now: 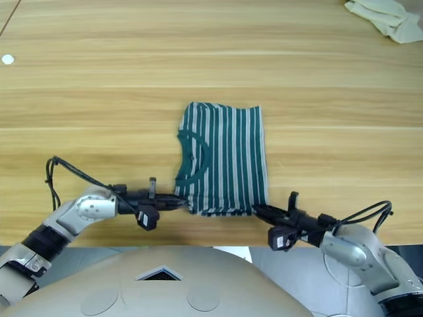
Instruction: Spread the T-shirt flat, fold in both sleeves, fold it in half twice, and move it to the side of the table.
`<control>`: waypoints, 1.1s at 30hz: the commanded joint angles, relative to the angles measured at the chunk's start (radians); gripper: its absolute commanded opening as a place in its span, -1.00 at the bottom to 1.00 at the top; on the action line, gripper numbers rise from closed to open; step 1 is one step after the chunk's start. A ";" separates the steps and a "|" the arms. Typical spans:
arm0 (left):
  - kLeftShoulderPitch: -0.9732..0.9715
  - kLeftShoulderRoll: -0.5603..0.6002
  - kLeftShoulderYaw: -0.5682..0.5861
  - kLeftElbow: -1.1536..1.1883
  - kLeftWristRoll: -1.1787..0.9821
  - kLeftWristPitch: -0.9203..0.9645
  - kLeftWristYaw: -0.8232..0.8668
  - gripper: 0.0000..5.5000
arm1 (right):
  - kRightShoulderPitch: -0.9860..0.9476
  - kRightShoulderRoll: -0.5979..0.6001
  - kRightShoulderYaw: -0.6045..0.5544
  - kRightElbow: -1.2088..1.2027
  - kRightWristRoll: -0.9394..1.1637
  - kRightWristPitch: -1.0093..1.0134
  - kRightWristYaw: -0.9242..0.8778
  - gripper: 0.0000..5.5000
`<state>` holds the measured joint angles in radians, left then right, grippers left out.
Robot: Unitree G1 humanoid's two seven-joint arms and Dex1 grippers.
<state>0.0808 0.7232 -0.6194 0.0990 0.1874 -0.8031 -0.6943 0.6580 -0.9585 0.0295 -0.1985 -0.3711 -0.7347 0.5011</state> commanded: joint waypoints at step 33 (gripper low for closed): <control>-0.439 -0.383 0.265 0.511 0.117 0.234 0.318 -1.00 | -0.776 0.315 0.088 0.376 -0.176 0.286 -0.221 -0.94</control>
<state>-0.3148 0.3491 -0.3528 0.5353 0.2804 -0.5600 -0.4082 -0.0646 -0.6530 0.0983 0.1176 -0.5328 -0.4611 0.3047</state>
